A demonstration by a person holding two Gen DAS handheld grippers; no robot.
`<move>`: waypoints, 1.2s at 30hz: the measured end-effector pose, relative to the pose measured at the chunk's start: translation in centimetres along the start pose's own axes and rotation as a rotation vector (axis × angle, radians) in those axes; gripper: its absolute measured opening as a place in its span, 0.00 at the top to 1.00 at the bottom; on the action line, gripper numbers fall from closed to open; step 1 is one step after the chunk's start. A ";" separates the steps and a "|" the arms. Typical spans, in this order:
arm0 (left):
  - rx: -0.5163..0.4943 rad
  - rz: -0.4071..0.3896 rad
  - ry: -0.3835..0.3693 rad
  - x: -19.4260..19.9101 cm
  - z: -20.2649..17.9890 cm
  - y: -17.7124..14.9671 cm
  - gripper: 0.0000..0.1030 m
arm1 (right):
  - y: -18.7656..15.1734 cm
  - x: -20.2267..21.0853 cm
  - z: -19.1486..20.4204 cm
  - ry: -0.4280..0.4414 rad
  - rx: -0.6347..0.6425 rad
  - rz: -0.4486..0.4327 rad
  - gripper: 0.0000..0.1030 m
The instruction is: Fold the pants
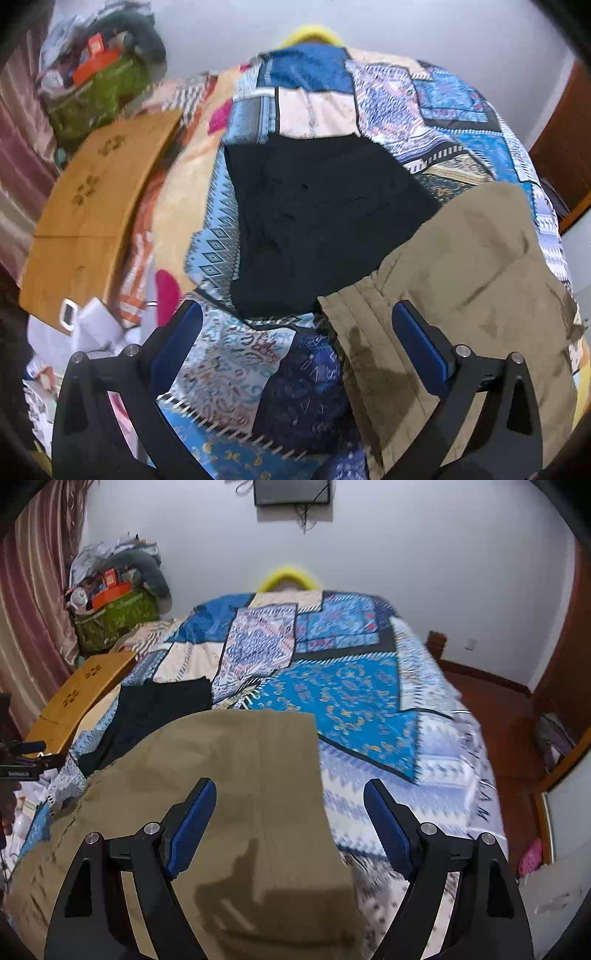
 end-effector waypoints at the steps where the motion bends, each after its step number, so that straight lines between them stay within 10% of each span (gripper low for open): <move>1: 0.002 0.014 -0.010 -0.7 -0.2 0.0 0.00 | 0.4 -0.8 0.1 0.002 0.000 0.002 0.23; 17: 0.144 0.230 -0.293 -9.4 -2.6 -2.0 0.00 | 2.7 -13.2 -1.6 0.031 -0.080 0.112 0.25; 22: 0.135 0.235 -0.416 -8.8 -4.0 -2.2 0.37 | 2.8 -14.0 -1.7 0.059 -0.148 0.093 0.33; 30: 0.094 0.111 -0.316 -6.0 -3.8 -1.6 0.56 | 3.0 -12.7 -1.0 -0.021 -0.083 0.065 0.89; 36: -0.078 -0.082 -0.096 -1.0 -4.4 -0.2 0.66 | 4.0 -7.4 -0.1 -0.045 -0.060 -0.057 0.91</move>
Point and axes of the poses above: each gripper's, at about its wrist camera, not at the fingertips, and x roughly against the way its jaws point, z to its left, y to its top, the point moved 7 cm from there along -x, roughly the way its jaws point, and after that the axes turned 2 degrees about z, right-handed, at the moved point
